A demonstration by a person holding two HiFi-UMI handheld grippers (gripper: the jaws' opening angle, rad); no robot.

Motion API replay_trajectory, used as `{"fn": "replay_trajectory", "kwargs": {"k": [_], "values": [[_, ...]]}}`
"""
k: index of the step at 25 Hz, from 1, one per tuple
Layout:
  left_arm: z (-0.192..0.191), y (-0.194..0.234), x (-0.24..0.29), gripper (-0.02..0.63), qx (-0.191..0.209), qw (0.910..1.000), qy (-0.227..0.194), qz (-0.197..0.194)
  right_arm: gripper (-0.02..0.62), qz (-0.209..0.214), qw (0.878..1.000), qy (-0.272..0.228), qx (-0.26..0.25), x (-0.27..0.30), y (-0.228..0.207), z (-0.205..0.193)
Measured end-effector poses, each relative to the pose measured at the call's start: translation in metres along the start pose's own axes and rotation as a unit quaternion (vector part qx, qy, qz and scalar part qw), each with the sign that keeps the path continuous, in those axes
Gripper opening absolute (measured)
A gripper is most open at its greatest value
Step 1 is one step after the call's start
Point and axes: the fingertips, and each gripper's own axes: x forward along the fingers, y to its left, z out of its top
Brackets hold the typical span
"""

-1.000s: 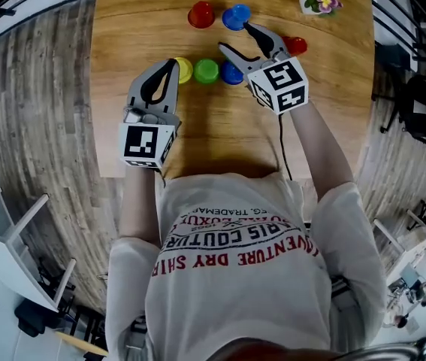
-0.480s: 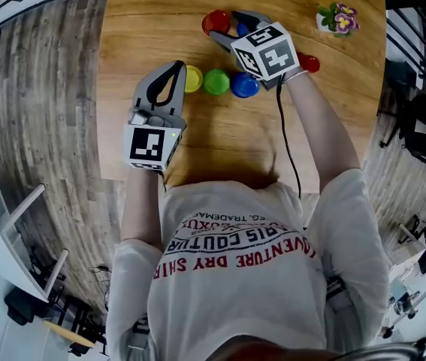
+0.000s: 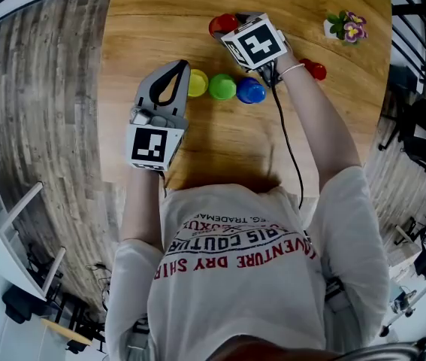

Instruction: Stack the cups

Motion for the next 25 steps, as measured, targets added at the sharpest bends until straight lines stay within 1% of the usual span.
{"fn": "replay_trajectory", "kwargs": {"k": [1,3,4,6,8,10,11,14,17,22,25], "values": [[-0.001,0.001,0.000,0.017,-0.001,1.0000,0.000,-0.001,0.284,-0.005,1.000,0.007,0.000,0.002,-0.001,0.000],[-0.003,0.002,0.000,0.017,-0.003,1.0000,0.001,-0.001,0.239,-0.020,1.000,0.019,0.004,0.002,-0.005,0.002],[-0.003,0.003,0.000,0.017,-0.005,1.0000,0.001,-0.001,0.238,-0.024,0.999,0.024,0.008,0.002,-0.006,0.002],[-0.005,0.005,-0.002,0.017,-0.006,1.0000,0.002,0.000,0.238,-0.020,0.999,0.027,0.017,0.002,-0.006,0.003],[-0.006,0.006,-0.004,0.017,-0.006,1.0000,0.003,0.000,0.235,-0.002,0.999,0.025,0.025,0.002,-0.003,0.003],[-0.006,0.008,-0.008,0.017,-0.006,1.0000,0.002,0.003,0.233,0.010,0.999,0.021,0.036,-0.001,-0.002,0.002],[-0.006,0.009,-0.009,0.017,-0.006,1.0000,0.002,0.005,0.233,0.009,0.999,0.018,0.038,-0.004,-0.002,0.002],[-0.004,0.012,-0.016,0.017,-0.004,1.0000,0.001,0.007,0.232,-0.003,1.000,0.008,0.027,-0.013,0.000,0.002],[-0.004,0.012,-0.024,0.017,0.001,1.0000,0.002,0.007,0.232,-0.002,1.000,-0.007,0.013,-0.026,0.010,0.003],[-0.003,0.007,-0.041,0.017,0.003,1.0000,0.001,0.004,0.232,-0.005,0.999,-0.039,0.009,-0.057,0.027,0.001],[0.000,0.001,-0.049,0.017,0.009,1.0000,-0.005,0.001,0.232,-0.007,0.999,-0.050,-0.002,-0.076,0.037,0.000]]}}
